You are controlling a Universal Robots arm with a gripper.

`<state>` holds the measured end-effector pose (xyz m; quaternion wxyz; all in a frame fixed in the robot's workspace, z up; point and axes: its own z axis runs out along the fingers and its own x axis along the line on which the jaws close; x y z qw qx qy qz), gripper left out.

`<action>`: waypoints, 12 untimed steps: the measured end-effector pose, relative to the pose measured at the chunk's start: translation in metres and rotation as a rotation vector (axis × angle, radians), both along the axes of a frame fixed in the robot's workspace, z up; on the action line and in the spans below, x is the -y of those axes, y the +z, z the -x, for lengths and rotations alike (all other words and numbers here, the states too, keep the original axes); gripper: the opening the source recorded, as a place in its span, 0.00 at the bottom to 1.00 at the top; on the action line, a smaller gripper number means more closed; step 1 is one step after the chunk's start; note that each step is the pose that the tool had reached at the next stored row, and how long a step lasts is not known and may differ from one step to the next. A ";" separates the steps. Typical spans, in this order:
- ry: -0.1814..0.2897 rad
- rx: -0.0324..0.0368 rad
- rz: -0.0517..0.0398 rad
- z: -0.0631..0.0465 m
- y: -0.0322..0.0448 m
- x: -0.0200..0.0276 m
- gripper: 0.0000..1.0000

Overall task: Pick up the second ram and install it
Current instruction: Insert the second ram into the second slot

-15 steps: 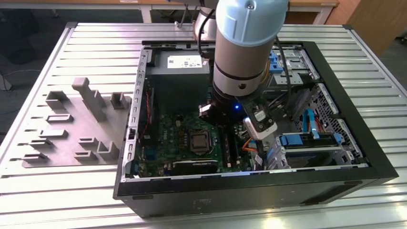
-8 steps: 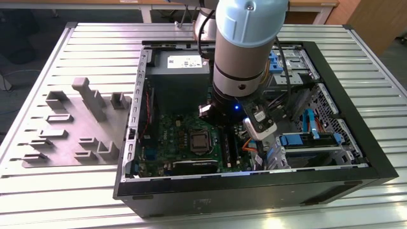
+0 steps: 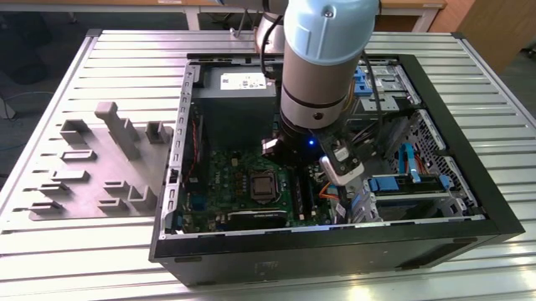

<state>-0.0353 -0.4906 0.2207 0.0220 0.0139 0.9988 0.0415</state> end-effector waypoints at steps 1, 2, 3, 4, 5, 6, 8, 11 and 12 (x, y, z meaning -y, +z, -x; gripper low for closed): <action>0.000 0.0000 0.0000 0.000 -0.0005 0.0000 0.12; 0.000 -0.0001 0.0001 0.000 -0.0010 0.0000 0.12; 0.000 -0.0001 0.0002 0.000 -0.0015 0.0000 0.12; 0.000 0.0000 0.0001 0.000 -0.0020 0.0000 0.12; 0.000 -0.0001 0.0002 0.000 -0.0025 0.0000 0.12; 0.000 -0.0001 0.0002 0.000 -0.0030 0.0000 0.12; 0.000 -0.0001 0.0003 0.000 -0.0040 0.0001 0.12; 0.000 -0.0001 0.0002 0.000 -0.0055 0.0000 0.12; 0.000 -0.0002 0.0003 0.000 -0.0062 0.0000 0.12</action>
